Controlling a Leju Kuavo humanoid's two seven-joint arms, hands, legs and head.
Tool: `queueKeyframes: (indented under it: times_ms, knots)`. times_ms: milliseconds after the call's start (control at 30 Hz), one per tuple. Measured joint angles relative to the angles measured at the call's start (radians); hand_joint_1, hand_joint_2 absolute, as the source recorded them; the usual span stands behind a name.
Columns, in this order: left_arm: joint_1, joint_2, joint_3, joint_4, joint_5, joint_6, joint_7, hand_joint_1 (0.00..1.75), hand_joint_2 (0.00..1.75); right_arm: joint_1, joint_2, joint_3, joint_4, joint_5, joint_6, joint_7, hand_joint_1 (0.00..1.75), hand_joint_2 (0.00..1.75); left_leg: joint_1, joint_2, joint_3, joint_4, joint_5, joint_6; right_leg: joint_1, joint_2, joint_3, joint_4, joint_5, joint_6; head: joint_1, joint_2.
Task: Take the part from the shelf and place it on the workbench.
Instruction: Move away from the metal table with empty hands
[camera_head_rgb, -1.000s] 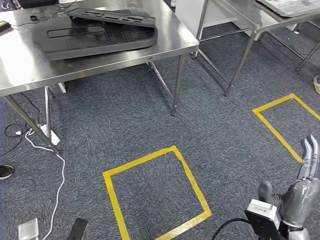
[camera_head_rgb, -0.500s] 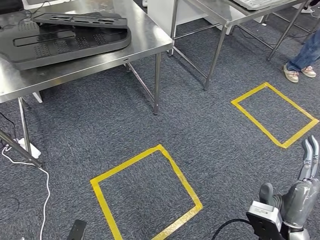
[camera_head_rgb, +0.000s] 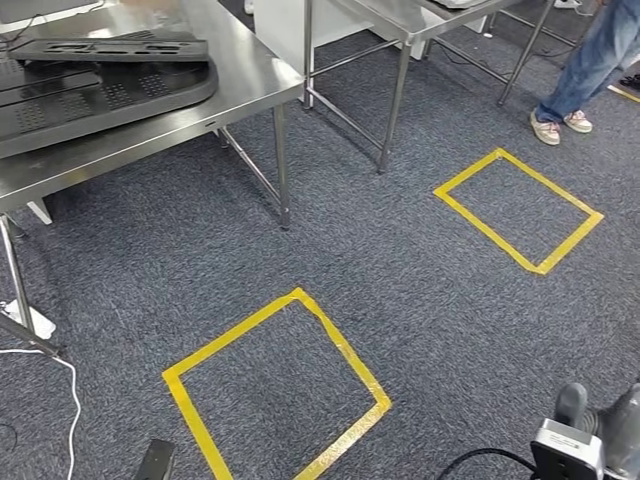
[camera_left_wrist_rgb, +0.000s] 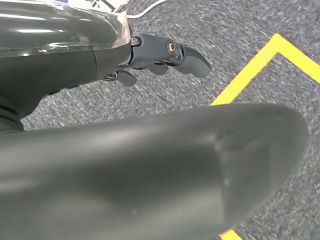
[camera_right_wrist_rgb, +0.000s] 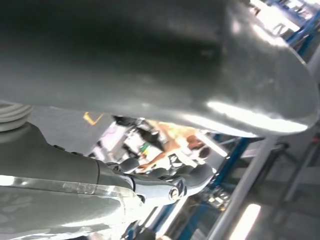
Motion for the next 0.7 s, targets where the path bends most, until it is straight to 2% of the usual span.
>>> queueKeyframes:
  times_ms: [67,133,167,200,233,267,333,367,400,467,500,567,633,667,700]
  knots:
    - [0.0,0.0,0.002,0.0,0.0,-0.002,0.0,0.0,0.0,0.004,0.007,-0.008,-0.007,-0.003,0.0,-0.008,0.0,0.0,0.0,-0.021,-0.019,0.053,-0.042,-0.003,-0.003,0.014,0.005,-0.012,0.007,-0.016,-0.003,0.0]
    - [0.002,0.0,0.003,0.0,0.0,-0.004,0.001,0.0,0.0,0.009,0.014,-0.014,-0.01,-0.006,-0.001,-0.012,0.0,0.0,-0.003,-0.048,-0.077,0.183,-0.11,0.001,-0.003,0.029,0.006,-0.015,0.009,-0.025,-0.005,0.0]
    - [0.005,0.0,0.004,0.0,0.0,-0.004,0.001,0.0,0.0,0.012,0.018,-0.017,-0.01,-0.007,-0.001,-0.012,0.0,0.0,-0.006,-0.054,-0.107,0.245,-0.131,0.003,-0.001,0.039,0.006,-0.014,0.008,-0.027,-0.006,0.0]
    - [0.007,0.0,0.005,0.0,0.0,-0.005,0.002,0.0,0.0,0.015,0.021,-0.02,-0.01,-0.009,-0.001,-0.012,0.0,0.0,-0.008,-0.056,-0.126,0.28,-0.135,0.005,0.001,0.05,0.007,-0.013,0.007,-0.029,-0.006,0.0]
    - [0.008,0.0,0.005,0.0,0.001,-0.005,0.002,0.0,0.0,0.017,0.023,-0.023,-0.01,-0.011,-0.001,-0.012,0.0,0.0,-0.009,-0.058,-0.127,0.274,-0.117,0.007,0.003,0.061,0.008,-0.012,0.006,-0.029,-0.006,0.0]
    - [0.009,0.001,0.006,0.0,0.001,-0.005,0.002,0.0,0.0,0.018,0.025,-0.026,-0.01,-0.012,-0.001,-0.012,0.0,0.0,-0.011,-0.062,-0.111,0.23,-0.082,0.01,0.003,0.073,0.009,-0.009,0.005,-0.029,-0.006,0.0]
    - [0.008,0.001,0.006,0.0,0.002,-0.005,0.002,0.0,0.0,0.021,0.029,-0.031,-0.011,-0.018,-0.001,-0.014,0.0,0.0,-0.009,-0.087,-0.059,0.1,-0.008,0.017,0.005,0.094,0.009,0.003,-0.003,-0.024,-0.006,0.0]
    - [0.008,0.001,0.006,0.0,0.002,-0.005,0.002,0.0,0.0,0.023,0.031,-0.034,-0.013,-0.021,-0.001,-0.017,0.0,0.0,-0.008,-0.101,-0.04,0.055,0.009,0.02,0.006,0.103,0.005,0.01,-0.006,-0.02,-0.006,0.0]
    - [0.008,0.001,0.007,0.0,0.002,-0.005,0.002,0.0,0.0,0.025,0.033,-0.037,-0.015,-0.023,-0.001,-0.021,0.0,0.0,-0.009,-0.112,-0.031,0.031,0.013,0.022,0.006,0.111,0.001,0.015,-0.009,-0.015,-0.006,0.0]
    - [0.008,0.0,0.009,0.0,0.003,-0.005,0.003,0.0,0.0,0.032,0.037,-0.044,-0.022,-0.027,-0.001,-0.028,0.0,0.0,-0.009,-0.109,-0.027,0.022,0.009,0.027,0.003,0.125,-0.006,0.019,-0.009,-0.006,-0.006,0.0]
    - [0.007,0.0,0.01,0.0,0.003,-0.005,0.003,0.0,0.0,0.035,0.039,-0.048,-0.025,-0.028,-0.001,-0.029,0.0,0.0,-0.008,-0.103,-0.026,0.019,0.01,0.032,0.003,0.123,-0.007,0.021,-0.012,-0.002,-0.006,0.0]
    - [0.004,-0.001,0.012,0.0,0.003,-0.005,0.002,0.0,0.0,0.036,0.04,-0.054,-0.031,-0.031,-0.001,-0.029,0.0,0.0,-0.003,-0.087,-0.021,0.014,0.013,0.041,0.003,0.091,-0.026,0.068,-0.043,0.011,-0.001,0.0]
    - [0.005,-0.001,0.012,0.0,0.003,-0.006,0.003,0.0,0.0,0.036,0.042,-0.059,-0.034,-0.036,-0.001,-0.03,0.0,0.0,-0.002,-0.069,-0.018,0.012,0.012,0.046,-0.002,0.048,-0.083,0.186,-0.101,0.024,0.003,0.0]
    - [0.007,-0.001,0.013,0.0,0.003,-0.006,0.004,0.0,0.0,0.038,0.044,-0.062,-0.034,-0.039,-0.001,-0.031,0.0,0.0,-0.002,-0.06,-0.017,0.012,0.011,0.047,-0.006,0.039,-0.115,0.249,-0.123,0.03,0.003,0.0]
    - [0.008,-0.001,0.013,0.0,0.004,-0.006,0.004,0.0,0.0,0.041,0.045,-0.066,-0.035,-0.043,-0.001,-0.032,0.0,0.0,-0.002,-0.051,-0.017,0.012,0.009,0.046,-0.01,0.033,-0.136,0.286,-0.13,0.033,0.003,0.0]
